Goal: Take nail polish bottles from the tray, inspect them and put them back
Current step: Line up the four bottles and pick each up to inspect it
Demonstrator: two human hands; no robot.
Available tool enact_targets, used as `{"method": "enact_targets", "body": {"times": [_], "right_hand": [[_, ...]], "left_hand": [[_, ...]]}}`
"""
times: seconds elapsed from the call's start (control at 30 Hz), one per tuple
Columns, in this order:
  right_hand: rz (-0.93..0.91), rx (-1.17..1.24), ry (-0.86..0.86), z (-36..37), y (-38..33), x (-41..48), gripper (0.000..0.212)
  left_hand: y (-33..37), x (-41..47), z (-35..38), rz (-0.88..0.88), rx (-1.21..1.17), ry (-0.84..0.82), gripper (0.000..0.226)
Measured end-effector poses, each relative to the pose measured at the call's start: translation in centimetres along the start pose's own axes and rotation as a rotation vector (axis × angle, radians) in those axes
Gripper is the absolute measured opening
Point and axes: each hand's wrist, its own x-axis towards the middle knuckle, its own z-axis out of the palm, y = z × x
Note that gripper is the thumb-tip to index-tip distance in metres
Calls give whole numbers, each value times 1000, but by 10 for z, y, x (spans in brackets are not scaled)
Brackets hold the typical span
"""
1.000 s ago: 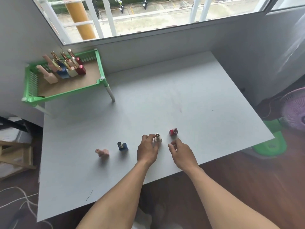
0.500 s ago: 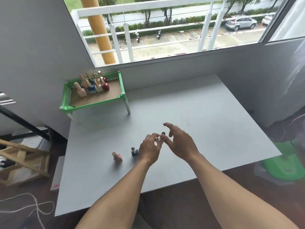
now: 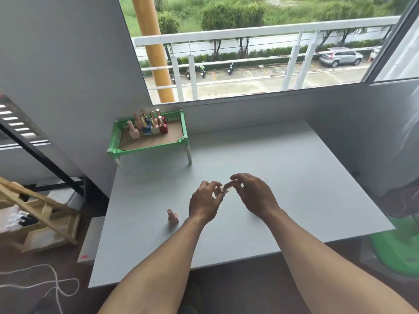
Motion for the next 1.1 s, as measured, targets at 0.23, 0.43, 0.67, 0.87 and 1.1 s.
{"method": "enact_targets", "body": {"times": [0.23, 0.43, 0.67, 0.87, 1.1], "right_hand": [[3, -39, -23, -1, -4, -8, 27], [39, -26, -56, 1, -7, -13, 27], [136, -27, -113, 4, -3, -14, 35], [102, 92, -142, 6, -2, -13, 21], [148, 31, -129, 16, -3, -12, 36]], "left_hand": [[-2, -11, -10, 5, 28, -3, 20], [4, -20, -19, -14, 67, -41, 19], [7, -29, -23, -46, 97, -41, 20], [8, -27, -24, -77, 72, -59, 19], [-1, -27, -20, -77, 69, -94, 21]]}}
